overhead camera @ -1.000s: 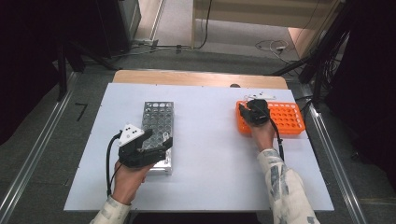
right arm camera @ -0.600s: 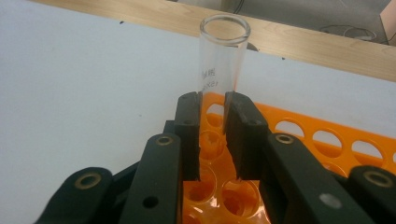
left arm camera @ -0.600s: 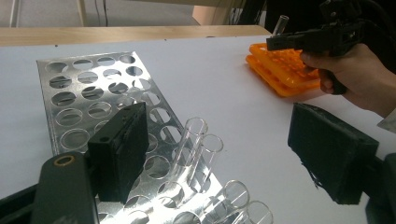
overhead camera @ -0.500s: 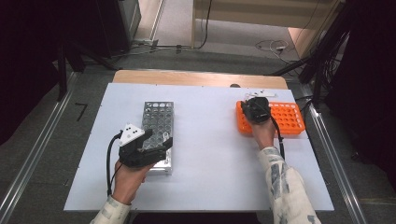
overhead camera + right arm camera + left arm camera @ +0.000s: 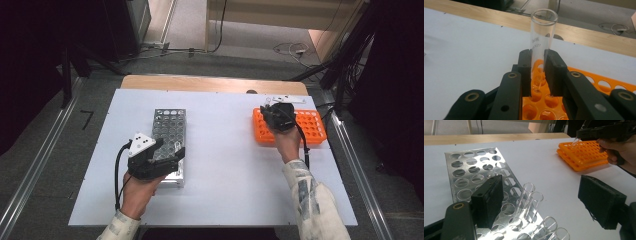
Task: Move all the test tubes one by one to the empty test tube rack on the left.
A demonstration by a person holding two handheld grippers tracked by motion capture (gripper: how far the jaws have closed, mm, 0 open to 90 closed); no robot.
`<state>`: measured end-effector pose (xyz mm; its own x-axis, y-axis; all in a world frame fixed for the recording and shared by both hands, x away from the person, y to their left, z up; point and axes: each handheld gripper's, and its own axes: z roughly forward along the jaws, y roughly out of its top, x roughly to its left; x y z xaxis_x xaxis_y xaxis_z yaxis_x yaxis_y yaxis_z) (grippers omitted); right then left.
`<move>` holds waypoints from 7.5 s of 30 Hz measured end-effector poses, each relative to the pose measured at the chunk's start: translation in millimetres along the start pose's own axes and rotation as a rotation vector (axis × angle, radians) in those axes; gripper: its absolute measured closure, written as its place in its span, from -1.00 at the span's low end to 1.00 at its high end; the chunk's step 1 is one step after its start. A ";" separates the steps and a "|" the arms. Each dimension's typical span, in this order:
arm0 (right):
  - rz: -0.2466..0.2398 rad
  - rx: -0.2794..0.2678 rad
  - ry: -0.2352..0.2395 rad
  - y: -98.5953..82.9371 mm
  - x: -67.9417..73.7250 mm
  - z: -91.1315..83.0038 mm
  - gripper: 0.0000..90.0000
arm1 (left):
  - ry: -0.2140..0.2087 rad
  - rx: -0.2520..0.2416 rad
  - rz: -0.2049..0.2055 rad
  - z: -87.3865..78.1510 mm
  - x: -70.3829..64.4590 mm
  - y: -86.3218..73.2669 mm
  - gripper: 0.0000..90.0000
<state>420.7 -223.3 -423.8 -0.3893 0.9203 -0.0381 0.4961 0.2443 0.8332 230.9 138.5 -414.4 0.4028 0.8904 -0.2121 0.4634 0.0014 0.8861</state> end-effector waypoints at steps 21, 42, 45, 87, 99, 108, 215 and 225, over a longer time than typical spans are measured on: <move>-0.099 0.030 0.199 -27.7 45.6 -42.3 0.63 | -0.038 0.008 0.071 23.5 -36.4 11.8 -0.51; -0.206 0.081 0.415 -61.0 109.3 -56.7 0.62 | -0.125 0.063 0.158 78.0 -82.5 6.9 -0.11; -0.221 0.091 0.416 -64.4 112.7 -54.0 0.63 | -0.132 0.073 0.171 82.9 -86.1 4.5 0.00; -0.188 0.077 0.475 -61.2 106.2 -65.8 -0.26 | -0.026 0.023 0.120 69.7 -61.6 29.6 0.66; -0.185 0.085 0.465 -62.1 104.6 -64.6 -0.27 | 0.039 -0.006 0.087 52.0 -34.4 39.8 0.66; -0.185 0.098 0.460 -62.5 103.7 -63.6 -0.35 | 0.074 -0.016 0.075 43.0 -21.8 40.8 0.66; -0.057 0.058 0.261 -87.2 33.6 -91.5 -0.44 | 0.316 -0.006 -0.049 -38.1 73.7 -41.8 -0.56; -0.001 0.061 0.178 -104.2 5.8 -98.1 -0.45 | 0.377 0.001 -0.081 -42.3 91.7 -54.9 -0.59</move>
<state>290.6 -273.4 -456.7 -0.5186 0.8527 0.0637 0.5393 0.2684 0.7982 209.0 239.3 -465.1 0.0469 0.9923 -0.1149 0.4829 0.0781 0.8722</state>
